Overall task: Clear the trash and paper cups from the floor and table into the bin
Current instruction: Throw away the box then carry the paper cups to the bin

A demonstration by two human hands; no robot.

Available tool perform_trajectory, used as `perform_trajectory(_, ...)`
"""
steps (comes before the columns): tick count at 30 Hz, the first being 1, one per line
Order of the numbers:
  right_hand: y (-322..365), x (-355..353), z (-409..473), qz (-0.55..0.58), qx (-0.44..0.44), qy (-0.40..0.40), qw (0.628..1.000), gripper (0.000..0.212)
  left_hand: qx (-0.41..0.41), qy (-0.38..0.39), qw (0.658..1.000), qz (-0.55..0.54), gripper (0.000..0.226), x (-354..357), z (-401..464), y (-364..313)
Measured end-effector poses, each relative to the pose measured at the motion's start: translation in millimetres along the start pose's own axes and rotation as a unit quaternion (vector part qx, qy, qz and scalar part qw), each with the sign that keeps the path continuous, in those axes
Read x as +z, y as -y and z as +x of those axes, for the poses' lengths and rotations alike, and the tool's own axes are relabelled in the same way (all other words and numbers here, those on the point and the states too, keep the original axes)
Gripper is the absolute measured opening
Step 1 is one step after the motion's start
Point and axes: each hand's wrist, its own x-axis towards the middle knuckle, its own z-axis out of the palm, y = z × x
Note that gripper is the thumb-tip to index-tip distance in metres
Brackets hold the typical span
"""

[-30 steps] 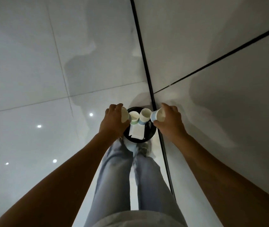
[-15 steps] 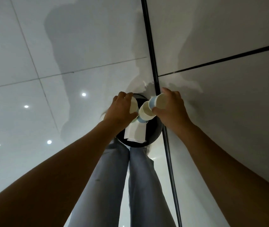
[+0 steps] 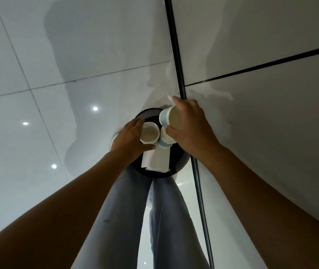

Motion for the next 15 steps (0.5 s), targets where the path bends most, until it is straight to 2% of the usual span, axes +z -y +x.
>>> perform_trajectory(5, 29, 11, 3, -0.004, -0.057, 0.083, 0.995, 0.076, -0.039, -0.011, 0.999, 0.006, 0.083, -20, -21, 20)
perform_trajectory(8, 37, 25, 9, -0.057, -0.069, 0.112, 0.99, 0.073, -0.039, -0.007, 0.999, 0.016, 0.078, -27, -28, 29)
perform_trajectory(12, 37, 49, 21, -0.096, -0.041, 0.177, 0.979, 0.075, -0.036, -0.014, 0.999, 0.014, 0.072, -33, -32, 37)
perform_trajectory(15, 34, 68, 24, -0.182, -0.071, 0.197, 0.961, 0.074, -0.039, -0.011, 0.999, 0.012, 0.07, -34, -33, 39)
